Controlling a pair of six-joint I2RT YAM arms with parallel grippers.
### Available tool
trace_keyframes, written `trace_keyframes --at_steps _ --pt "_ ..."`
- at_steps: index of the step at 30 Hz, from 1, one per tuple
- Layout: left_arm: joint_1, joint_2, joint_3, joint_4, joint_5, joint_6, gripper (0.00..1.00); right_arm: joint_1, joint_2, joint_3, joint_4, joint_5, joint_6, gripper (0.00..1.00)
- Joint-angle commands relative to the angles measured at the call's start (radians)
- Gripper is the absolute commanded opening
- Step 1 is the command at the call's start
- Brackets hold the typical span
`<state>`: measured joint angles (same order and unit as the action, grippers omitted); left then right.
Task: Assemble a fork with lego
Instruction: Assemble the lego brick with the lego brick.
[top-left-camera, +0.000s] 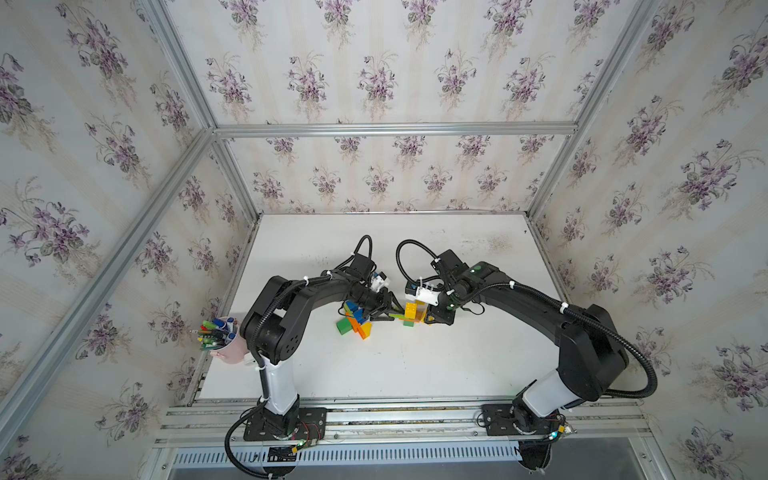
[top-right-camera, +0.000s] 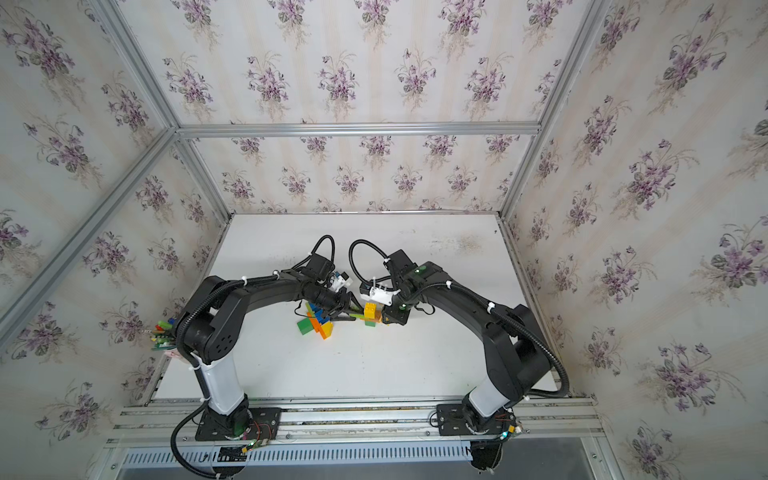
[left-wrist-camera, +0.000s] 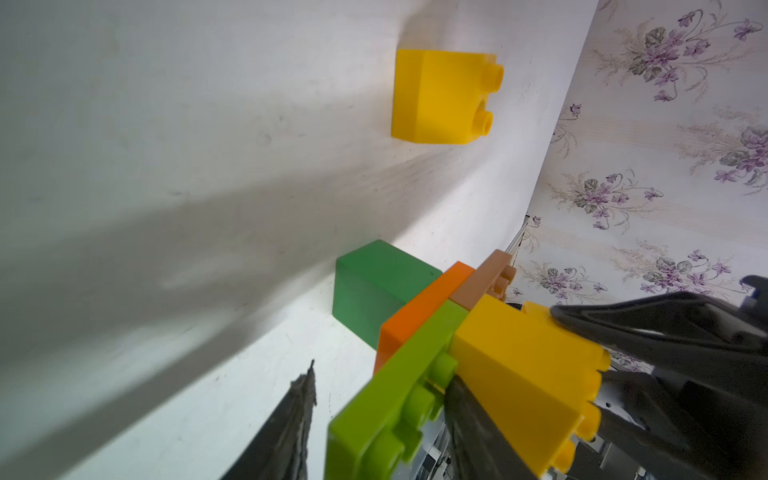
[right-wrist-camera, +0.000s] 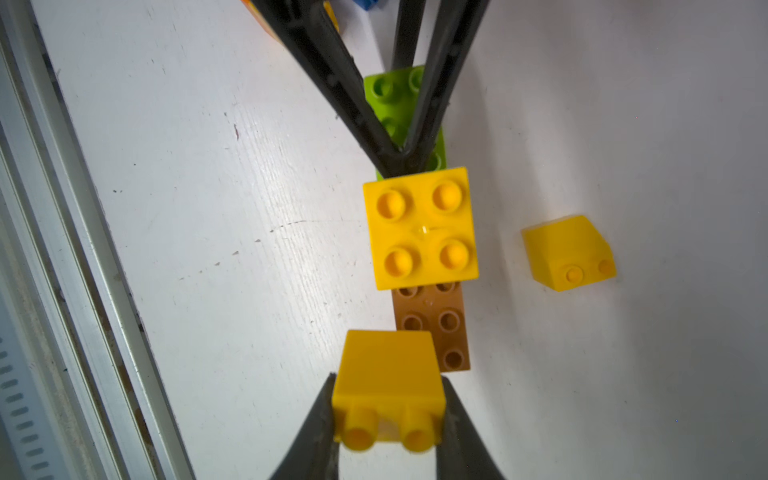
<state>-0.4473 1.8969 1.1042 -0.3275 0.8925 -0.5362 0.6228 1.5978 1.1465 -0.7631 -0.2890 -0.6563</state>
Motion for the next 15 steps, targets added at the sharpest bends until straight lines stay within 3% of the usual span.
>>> trace_keyframes --at_steps 1,15 --pt "0.002 0.009 0.024 -0.036 -0.024 0.040 0.51 0.002 0.016 0.004 -0.020 0.018 -0.042 0.12" --pt "0.002 0.034 0.084 -0.122 -0.034 0.147 0.51 -0.008 0.054 0.046 -0.039 0.023 -0.071 0.12"
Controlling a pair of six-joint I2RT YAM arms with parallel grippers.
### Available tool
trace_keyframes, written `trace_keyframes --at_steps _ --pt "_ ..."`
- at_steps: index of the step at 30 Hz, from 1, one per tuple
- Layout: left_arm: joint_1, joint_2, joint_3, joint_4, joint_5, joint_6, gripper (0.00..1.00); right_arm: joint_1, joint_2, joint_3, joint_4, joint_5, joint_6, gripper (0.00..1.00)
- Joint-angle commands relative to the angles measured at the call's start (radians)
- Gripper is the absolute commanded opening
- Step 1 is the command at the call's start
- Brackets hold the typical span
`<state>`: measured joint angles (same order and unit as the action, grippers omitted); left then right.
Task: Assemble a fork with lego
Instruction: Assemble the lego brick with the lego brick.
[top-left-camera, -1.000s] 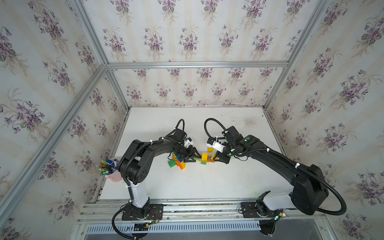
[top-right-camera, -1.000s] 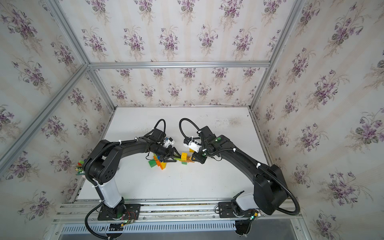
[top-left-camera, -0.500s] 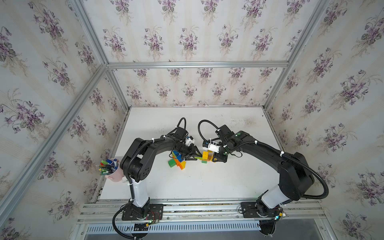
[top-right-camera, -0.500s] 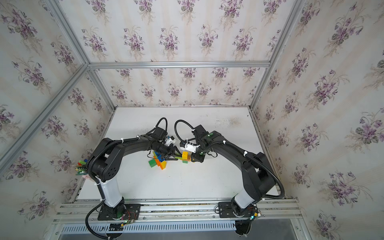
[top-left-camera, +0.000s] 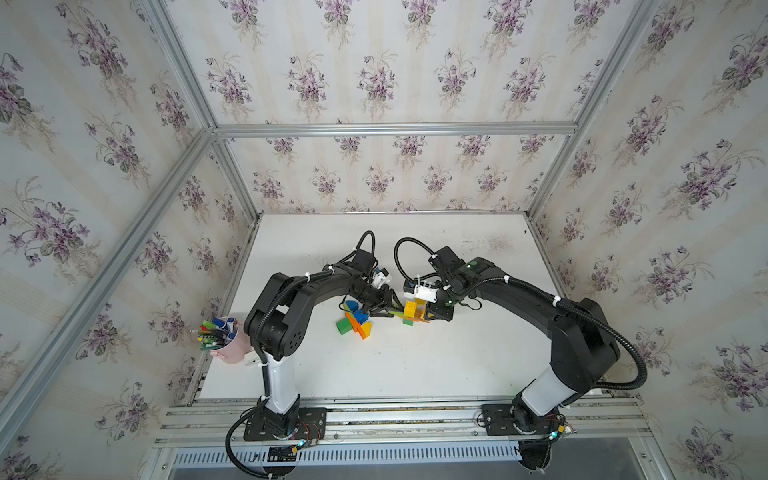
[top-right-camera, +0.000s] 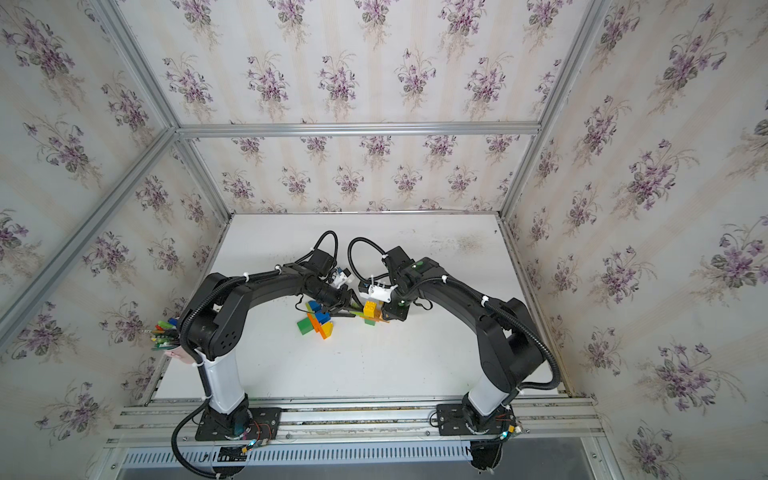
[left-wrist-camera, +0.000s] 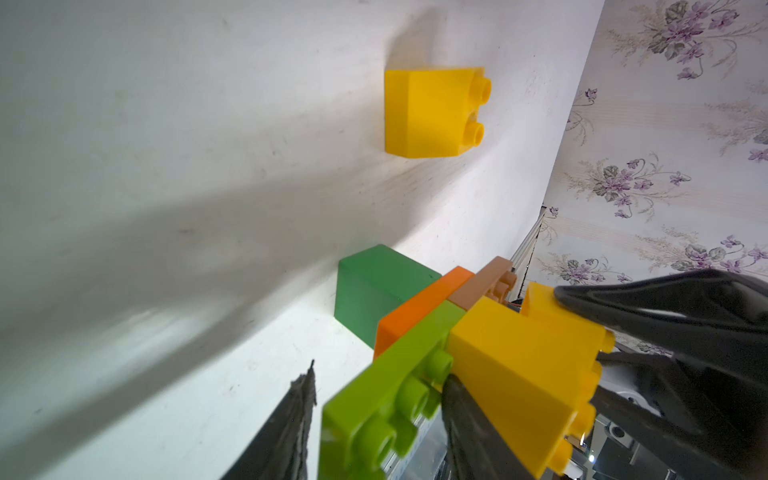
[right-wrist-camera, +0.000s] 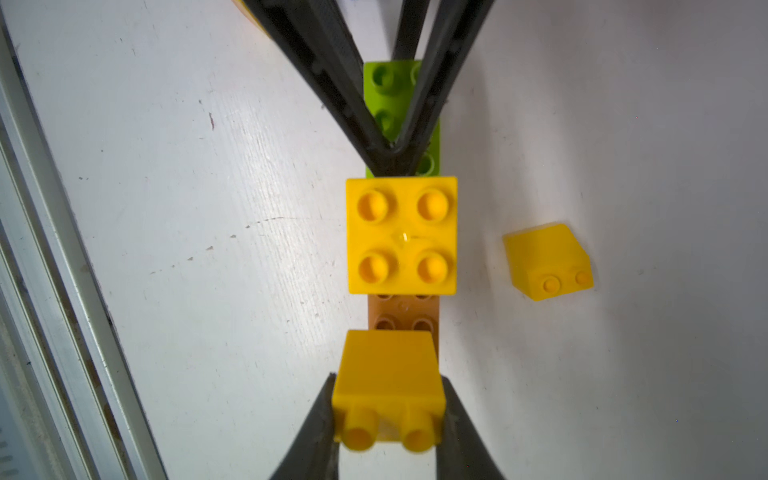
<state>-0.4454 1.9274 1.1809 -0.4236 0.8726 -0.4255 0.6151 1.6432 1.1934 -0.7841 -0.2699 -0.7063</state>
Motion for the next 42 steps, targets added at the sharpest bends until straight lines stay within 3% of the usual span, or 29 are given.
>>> trace_keyframes --at_steps 1,16,28,42 --pt "0.001 0.006 0.010 -0.026 -0.014 0.037 0.51 0.000 0.010 -0.003 -0.016 0.013 -0.022 0.12" --pt "0.001 0.031 0.040 -0.027 -0.023 0.045 0.50 -0.006 0.054 0.035 -0.043 -0.002 -0.053 0.12" --pt "0.002 0.047 0.055 -0.032 -0.008 0.041 0.37 -0.006 0.052 0.037 -0.044 -0.033 -0.041 0.12" --pt "0.005 0.060 0.035 -0.017 -0.013 0.031 0.36 -0.015 0.016 0.042 -0.052 -0.034 -0.030 0.12"
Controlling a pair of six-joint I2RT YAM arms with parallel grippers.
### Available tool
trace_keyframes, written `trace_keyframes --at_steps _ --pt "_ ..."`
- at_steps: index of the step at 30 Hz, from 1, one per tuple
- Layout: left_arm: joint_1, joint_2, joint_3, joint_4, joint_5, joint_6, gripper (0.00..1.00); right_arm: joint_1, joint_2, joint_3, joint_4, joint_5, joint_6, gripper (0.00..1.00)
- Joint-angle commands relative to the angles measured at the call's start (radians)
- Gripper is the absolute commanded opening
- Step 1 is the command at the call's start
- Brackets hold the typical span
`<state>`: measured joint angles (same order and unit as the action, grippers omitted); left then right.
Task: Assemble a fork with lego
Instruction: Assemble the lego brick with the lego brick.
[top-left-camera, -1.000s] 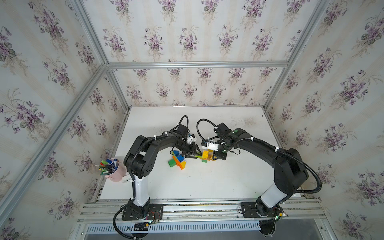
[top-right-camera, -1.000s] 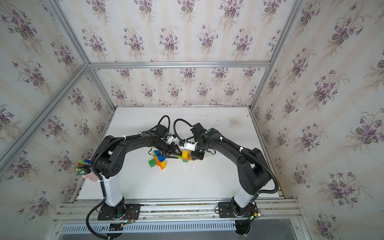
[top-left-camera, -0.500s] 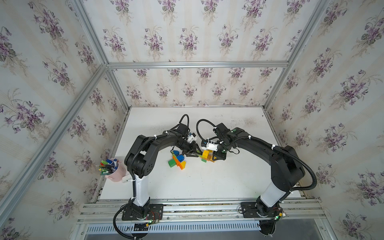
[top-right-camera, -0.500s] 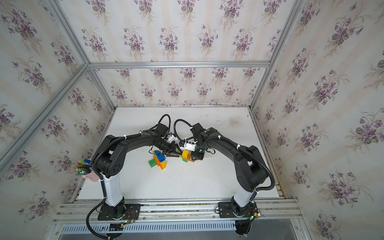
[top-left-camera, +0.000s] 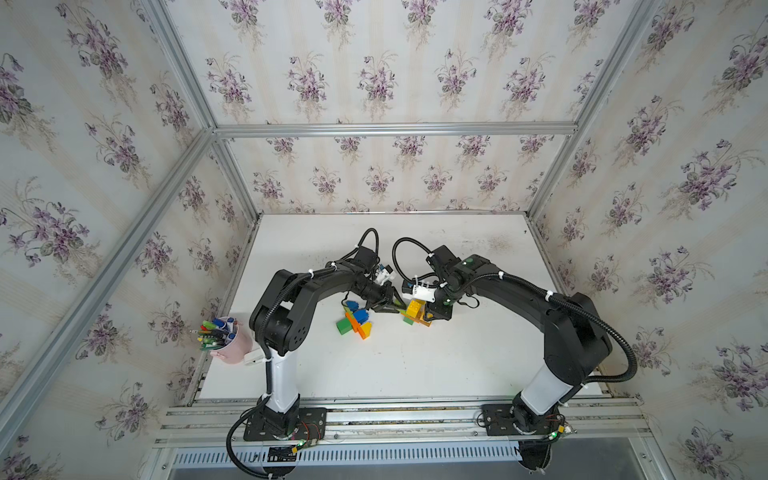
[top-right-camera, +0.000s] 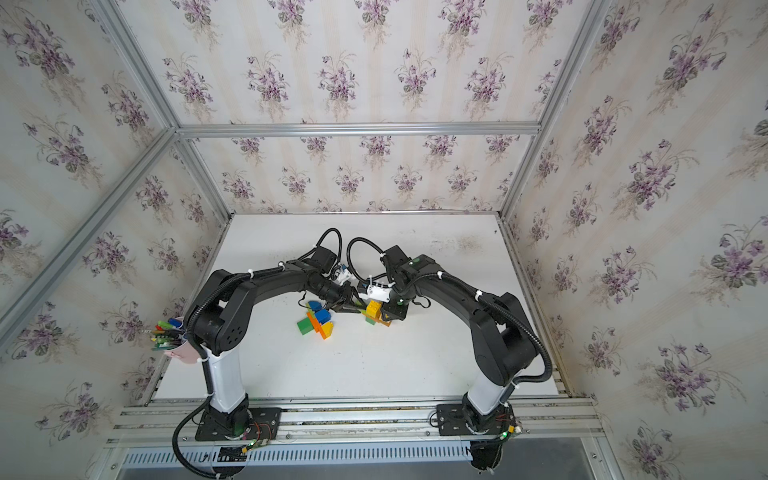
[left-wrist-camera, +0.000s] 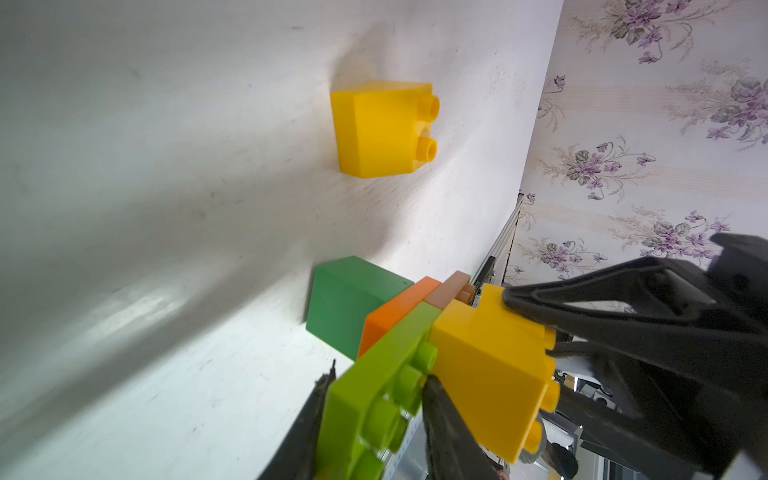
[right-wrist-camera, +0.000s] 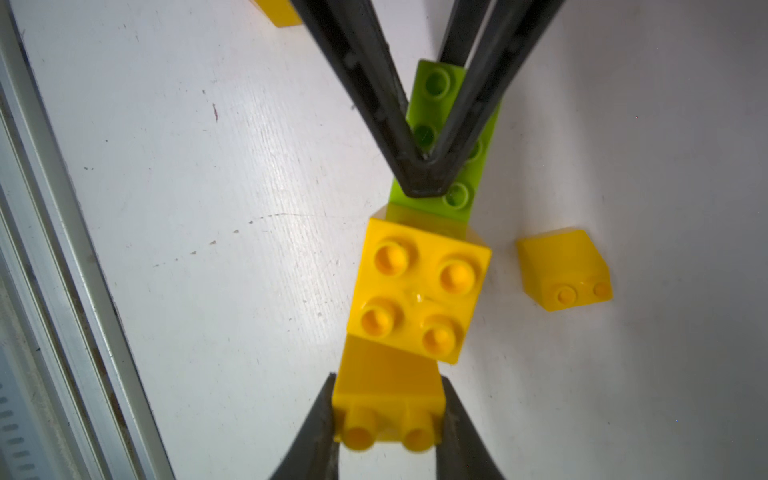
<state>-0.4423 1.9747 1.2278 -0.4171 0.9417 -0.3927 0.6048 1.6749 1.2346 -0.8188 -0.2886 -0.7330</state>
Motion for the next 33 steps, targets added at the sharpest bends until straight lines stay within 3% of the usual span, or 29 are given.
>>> trace_keyframes --at_steps 1,33 --pt "0.004 0.015 -0.015 -0.019 -0.080 -0.002 0.36 -0.008 -0.021 -0.005 -0.016 -0.011 -0.003 0.12" --pt "0.016 0.013 -0.063 0.037 -0.068 -0.015 0.37 -0.009 0.003 -0.038 0.011 0.039 0.044 0.10"
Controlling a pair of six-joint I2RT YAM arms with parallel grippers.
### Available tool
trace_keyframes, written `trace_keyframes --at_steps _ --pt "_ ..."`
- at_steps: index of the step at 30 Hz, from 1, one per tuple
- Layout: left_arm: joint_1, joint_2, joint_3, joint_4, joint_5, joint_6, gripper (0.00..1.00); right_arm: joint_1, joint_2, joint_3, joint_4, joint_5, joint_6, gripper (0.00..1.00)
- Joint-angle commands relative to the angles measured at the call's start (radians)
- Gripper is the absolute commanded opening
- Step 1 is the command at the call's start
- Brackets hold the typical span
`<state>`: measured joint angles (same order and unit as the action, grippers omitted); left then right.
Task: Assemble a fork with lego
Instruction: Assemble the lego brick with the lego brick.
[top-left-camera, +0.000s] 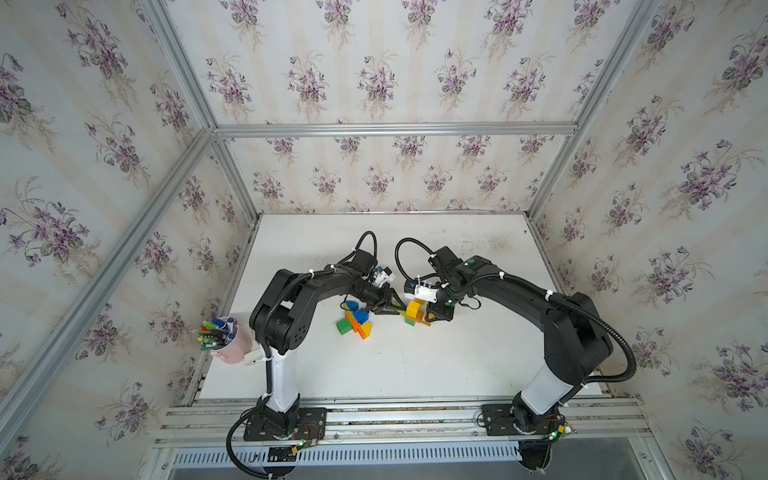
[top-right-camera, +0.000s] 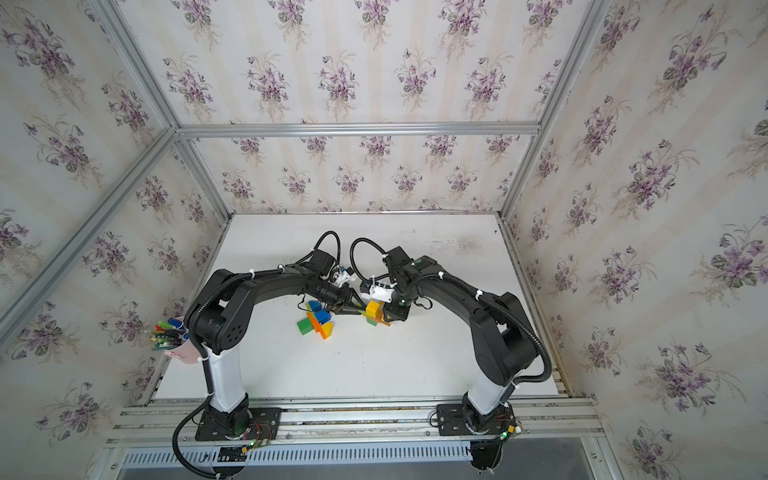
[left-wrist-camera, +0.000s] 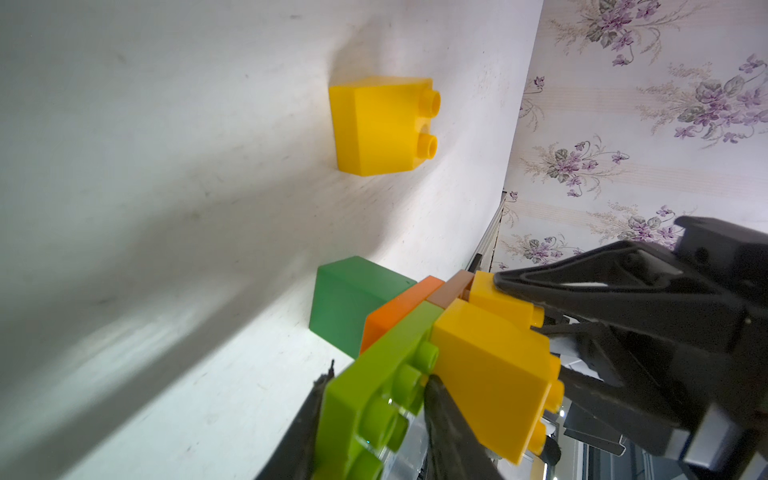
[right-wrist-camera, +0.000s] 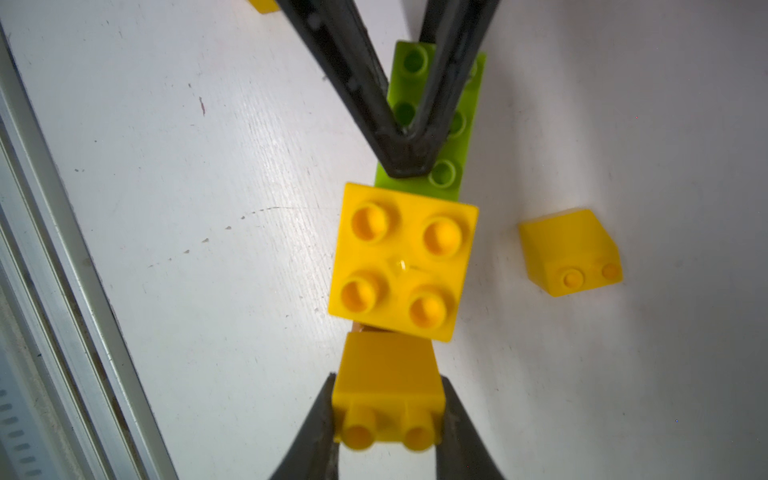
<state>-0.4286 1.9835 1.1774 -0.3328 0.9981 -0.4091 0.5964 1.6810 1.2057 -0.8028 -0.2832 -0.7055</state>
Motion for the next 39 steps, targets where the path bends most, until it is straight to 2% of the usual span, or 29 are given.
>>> trace_keyframes --at_steps 1,11,29,35,39 --pt "0.002 0.005 -0.013 -0.046 -0.124 0.000 0.37 0.000 -0.008 -0.013 -0.004 0.036 0.021 0.10" --pt "0.005 0.006 -0.026 -0.028 -0.123 -0.007 0.36 0.013 -0.043 -0.043 0.007 0.078 0.066 0.10" --pt "0.006 0.008 -0.042 -0.010 -0.121 -0.014 0.36 0.037 -0.011 -0.041 0.007 0.052 0.087 0.09" --pt "0.007 0.011 -0.042 -0.005 -0.118 -0.016 0.36 0.040 0.010 -0.025 0.011 0.084 0.107 0.09" --pt "0.007 0.009 -0.048 0.002 -0.118 -0.017 0.36 0.046 0.016 -0.015 0.036 0.154 0.140 0.08"
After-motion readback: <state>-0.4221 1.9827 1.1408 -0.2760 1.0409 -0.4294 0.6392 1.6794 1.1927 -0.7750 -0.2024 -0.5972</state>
